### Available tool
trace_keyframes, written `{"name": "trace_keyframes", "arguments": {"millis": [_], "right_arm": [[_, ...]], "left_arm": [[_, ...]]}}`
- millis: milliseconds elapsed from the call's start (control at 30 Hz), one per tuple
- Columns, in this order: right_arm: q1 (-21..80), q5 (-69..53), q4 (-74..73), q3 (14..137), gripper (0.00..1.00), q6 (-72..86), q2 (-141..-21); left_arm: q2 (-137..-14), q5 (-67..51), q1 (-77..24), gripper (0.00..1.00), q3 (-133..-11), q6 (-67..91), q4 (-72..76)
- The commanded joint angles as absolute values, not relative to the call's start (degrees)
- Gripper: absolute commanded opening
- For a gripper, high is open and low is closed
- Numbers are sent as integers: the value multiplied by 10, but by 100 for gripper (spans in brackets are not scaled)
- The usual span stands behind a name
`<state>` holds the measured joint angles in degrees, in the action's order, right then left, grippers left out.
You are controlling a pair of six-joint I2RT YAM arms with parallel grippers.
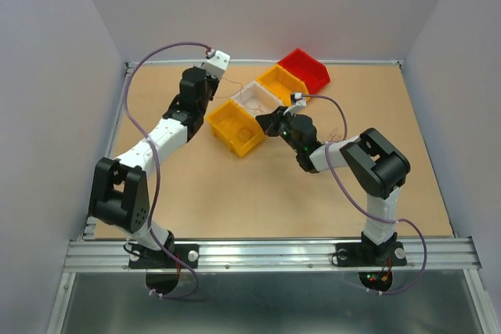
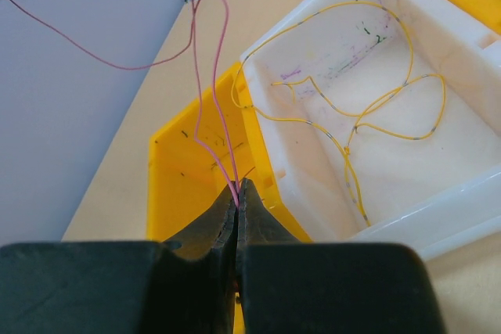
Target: Untangle the cables
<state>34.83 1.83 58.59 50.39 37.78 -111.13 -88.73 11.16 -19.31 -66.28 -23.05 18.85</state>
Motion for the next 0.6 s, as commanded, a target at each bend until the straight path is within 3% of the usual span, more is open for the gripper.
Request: {"name": "trace_keyframes", "arguments": {"millis": [0,200,567], "right_arm": [[344,36,592,508,0,372,-1104],[343,23,583,514,1,362,-1100],[343,7,575,511,1,338,-1089]], "left_arm": [[-861,208,-238,1,-621,-372,250],[-862,161,-271,0,-596,-435,239],[-911,-11,-300,1,-688,-464,-66]]}}
